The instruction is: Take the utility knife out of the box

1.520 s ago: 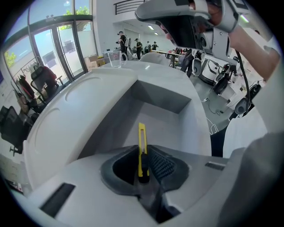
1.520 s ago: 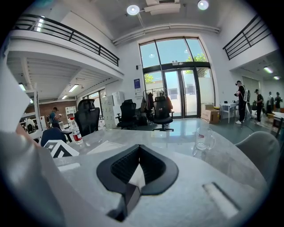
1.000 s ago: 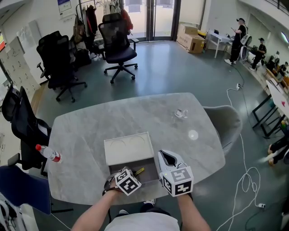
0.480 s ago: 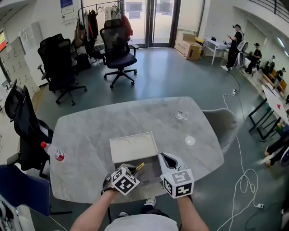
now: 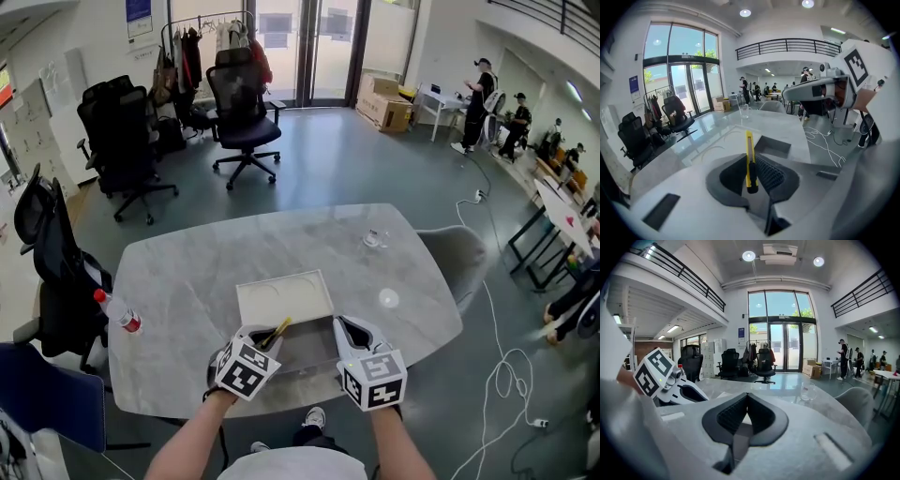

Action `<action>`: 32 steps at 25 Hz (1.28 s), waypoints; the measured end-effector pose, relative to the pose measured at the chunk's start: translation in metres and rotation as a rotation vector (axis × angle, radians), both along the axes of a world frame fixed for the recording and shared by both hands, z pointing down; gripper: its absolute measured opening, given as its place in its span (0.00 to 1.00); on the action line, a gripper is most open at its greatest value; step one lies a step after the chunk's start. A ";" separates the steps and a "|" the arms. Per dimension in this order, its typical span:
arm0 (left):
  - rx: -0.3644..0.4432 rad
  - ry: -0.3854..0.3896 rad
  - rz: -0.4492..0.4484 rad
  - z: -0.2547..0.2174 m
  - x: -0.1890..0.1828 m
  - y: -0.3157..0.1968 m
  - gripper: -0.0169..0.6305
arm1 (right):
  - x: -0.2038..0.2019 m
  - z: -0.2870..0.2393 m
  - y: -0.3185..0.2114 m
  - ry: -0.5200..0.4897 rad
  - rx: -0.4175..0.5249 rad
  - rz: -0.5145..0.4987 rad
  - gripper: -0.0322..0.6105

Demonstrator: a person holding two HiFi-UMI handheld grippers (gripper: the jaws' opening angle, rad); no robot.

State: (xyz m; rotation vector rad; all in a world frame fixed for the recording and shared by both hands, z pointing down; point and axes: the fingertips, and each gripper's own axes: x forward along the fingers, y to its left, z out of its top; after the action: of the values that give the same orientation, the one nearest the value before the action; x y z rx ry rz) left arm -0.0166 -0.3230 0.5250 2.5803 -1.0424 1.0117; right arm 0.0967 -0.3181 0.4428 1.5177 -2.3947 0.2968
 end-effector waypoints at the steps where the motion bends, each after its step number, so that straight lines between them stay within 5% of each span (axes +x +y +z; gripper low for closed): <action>1: 0.015 0.015 -0.006 -0.006 -0.003 0.000 0.11 | -0.001 -0.002 0.003 0.001 0.004 0.003 0.06; 16: 0.181 0.258 -0.122 -0.072 -0.043 0.032 0.11 | -0.014 -0.023 0.047 0.002 0.051 0.051 0.06; 32: 0.220 0.325 -0.189 -0.087 -0.063 0.049 0.11 | -0.023 -0.028 0.067 0.004 0.068 0.051 0.06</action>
State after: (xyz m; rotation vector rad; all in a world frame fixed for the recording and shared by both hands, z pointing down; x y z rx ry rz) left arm -0.0795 -0.2741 0.4383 2.6274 -1.3333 0.4345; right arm 0.0733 -0.2508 0.4145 1.6095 -2.3886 0.2250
